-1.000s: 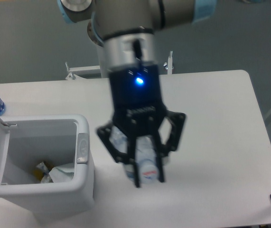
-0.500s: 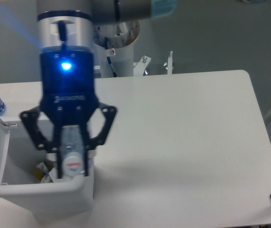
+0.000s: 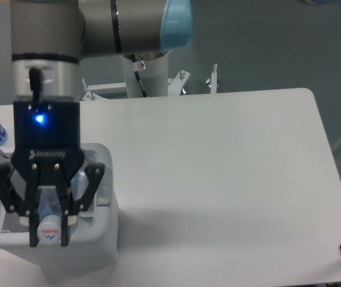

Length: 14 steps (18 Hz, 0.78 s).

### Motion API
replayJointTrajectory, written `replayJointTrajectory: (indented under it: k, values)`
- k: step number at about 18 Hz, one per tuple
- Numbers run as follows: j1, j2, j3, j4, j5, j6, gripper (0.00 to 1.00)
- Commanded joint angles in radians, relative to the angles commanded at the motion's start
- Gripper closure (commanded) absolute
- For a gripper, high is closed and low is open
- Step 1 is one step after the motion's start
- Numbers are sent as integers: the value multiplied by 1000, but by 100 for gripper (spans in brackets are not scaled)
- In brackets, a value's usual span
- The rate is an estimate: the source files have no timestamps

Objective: Place the trash in the trash can

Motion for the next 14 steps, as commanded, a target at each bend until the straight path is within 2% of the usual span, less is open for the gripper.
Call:
replayJointTrajectory:
  k: [3, 4, 5, 6, 7, 12, 14]
  values:
    - [0, -5, 2, 0, -2, 0, 85]
    - [0, -5, 0, 0, -2, 2, 81]
    - [0, -3, 0, 0, -2, 5, 64]
    - [0, -2, 0, 0, -2, 12, 19]
    - [0, 1, 0, 0, 2, 31, 0]
    - [6, 50, -21, -2, 2, 38, 0]
    - [49, 89, -46, -3, 8, 41, 0]
